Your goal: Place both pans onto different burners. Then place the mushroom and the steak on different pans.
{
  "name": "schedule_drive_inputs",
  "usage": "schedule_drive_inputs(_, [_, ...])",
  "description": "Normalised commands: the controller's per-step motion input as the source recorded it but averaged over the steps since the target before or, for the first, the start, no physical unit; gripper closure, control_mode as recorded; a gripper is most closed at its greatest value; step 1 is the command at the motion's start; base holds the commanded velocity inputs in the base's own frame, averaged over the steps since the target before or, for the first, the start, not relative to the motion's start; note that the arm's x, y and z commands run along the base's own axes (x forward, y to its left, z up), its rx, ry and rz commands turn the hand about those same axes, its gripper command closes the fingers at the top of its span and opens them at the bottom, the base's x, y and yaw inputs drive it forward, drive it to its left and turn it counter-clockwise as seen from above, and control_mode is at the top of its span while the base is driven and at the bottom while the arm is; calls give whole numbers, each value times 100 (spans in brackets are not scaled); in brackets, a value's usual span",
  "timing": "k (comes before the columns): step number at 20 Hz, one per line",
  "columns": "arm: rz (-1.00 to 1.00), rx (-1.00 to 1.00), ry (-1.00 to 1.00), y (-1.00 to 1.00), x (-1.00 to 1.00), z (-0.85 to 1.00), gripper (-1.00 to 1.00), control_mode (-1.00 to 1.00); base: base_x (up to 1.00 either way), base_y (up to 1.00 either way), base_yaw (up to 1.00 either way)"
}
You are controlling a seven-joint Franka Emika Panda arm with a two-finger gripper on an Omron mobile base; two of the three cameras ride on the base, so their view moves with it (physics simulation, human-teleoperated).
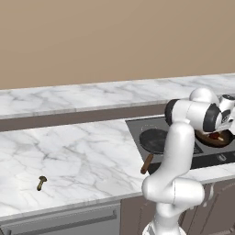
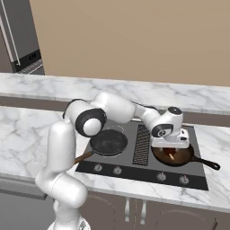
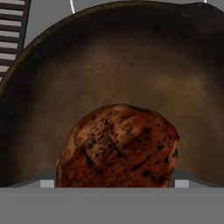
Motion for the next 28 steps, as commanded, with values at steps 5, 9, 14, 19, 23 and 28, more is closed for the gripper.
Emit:
schedule_drive_inputs(5, [0, 0, 0, -1, 8, -3, -100, -100, 0, 0, 0])
schedule_drive_inputs(9, [0, 0, 0, 0, 0, 0, -100, -100, 0, 0, 0])
schedule_drive_inputs(14, [0, 0, 0, 0, 0, 0, -100, -100, 0, 0, 0])
schedule_drive_inputs(19, [-1, 0, -3, 0, -16, 26, -100, -100, 0, 0, 0])
schedule_drive_inputs(23, [0, 0, -8, 1, -36, 60, -100, -100, 0, 0, 0])
schedule_drive_inputs(28, [-3, 0, -6, 31, -39, 43, -100, -100, 0, 0, 0])
